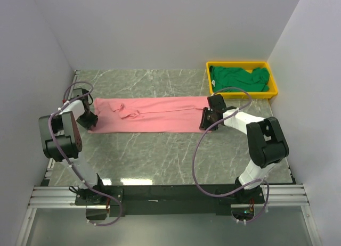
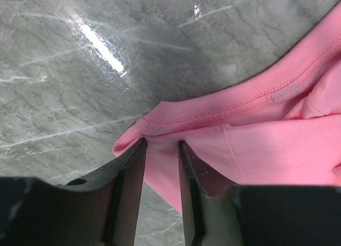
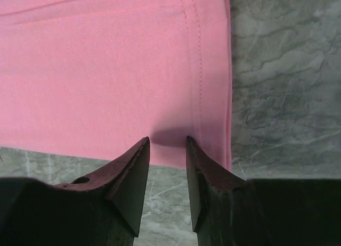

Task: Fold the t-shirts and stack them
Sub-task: Fold the tshirt

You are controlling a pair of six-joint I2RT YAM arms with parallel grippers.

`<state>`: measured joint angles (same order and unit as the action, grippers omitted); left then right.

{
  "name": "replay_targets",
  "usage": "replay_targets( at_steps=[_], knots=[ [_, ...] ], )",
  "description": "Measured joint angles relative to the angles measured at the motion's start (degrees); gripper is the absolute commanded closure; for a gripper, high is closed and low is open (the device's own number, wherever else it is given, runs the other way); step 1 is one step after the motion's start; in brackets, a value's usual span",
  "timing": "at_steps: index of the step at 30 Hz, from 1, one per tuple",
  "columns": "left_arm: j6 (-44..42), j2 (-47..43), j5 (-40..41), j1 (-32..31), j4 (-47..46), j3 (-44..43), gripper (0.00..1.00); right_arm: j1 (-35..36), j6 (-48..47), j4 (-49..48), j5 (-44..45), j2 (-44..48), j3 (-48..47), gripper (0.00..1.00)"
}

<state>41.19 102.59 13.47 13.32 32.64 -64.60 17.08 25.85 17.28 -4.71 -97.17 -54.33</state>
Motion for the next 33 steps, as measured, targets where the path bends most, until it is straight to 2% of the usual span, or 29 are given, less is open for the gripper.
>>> replay_targets(
  at_steps=[5, 10, 15, 18, 20, 25, 28, 32, 33],
  knots=[
    [0.17, -0.31, 0.11, 0.00, 0.22, 0.09, 0.55, -0.24, 0.50, -1.18, -1.05, 1.25, 1.60, 0.59],
    [0.15, -3.37, 0.35, 0.28, 2.45, 1.11, 0.43, -0.24, 0.61, 0.35, -1.42, 4.98, 4.55, 0.57],
    [0.17, -11.72, -1.42, 0.63, 2.29, 3.34, 0.29, -0.07, 1.33, 2.25, -1.38, 15.74, 8.48, 0.47],
    [0.59, -17.51, -5.22, 0.28, 0.44, 6.05, 0.18, 0.15, 1.42, 2.01, -1.40, 22.08, 9.70, 0.39],
    [1.66, -20.33, -7.58, -0.81, -1.40, 8.15, 0.15, 0.42, 1.53, 1.79, -1.44, 25.77, 10.45, 0.36],
    [5.11, -20.81, -12.02, -8.02, -5.57, 10.08, 0.18, 0.94, 1.46, 1.60, -1.84, 31.45, 12.61, 0.34],
    [6.99, -18.18, -14.23, -12.04, -8.37, 9.46, 0.28, 0.96, 1.29, 1.86, -1.81, 33.24, 13.86, 0.35],
    [9.38, -12.24, -15.39, -14.14, -10.10, 6.78, 0.45, 1.05, 1.09, 2.05, -1.84, 34.64, 14.71, 0.35],
    [9.77, -11.10, -15.45, -14.40, -10.38, 6.29, 0.46, 1.05, 1.07, 1.97, -1.84, 34.86, 14.95, 0.35]
  ],
)
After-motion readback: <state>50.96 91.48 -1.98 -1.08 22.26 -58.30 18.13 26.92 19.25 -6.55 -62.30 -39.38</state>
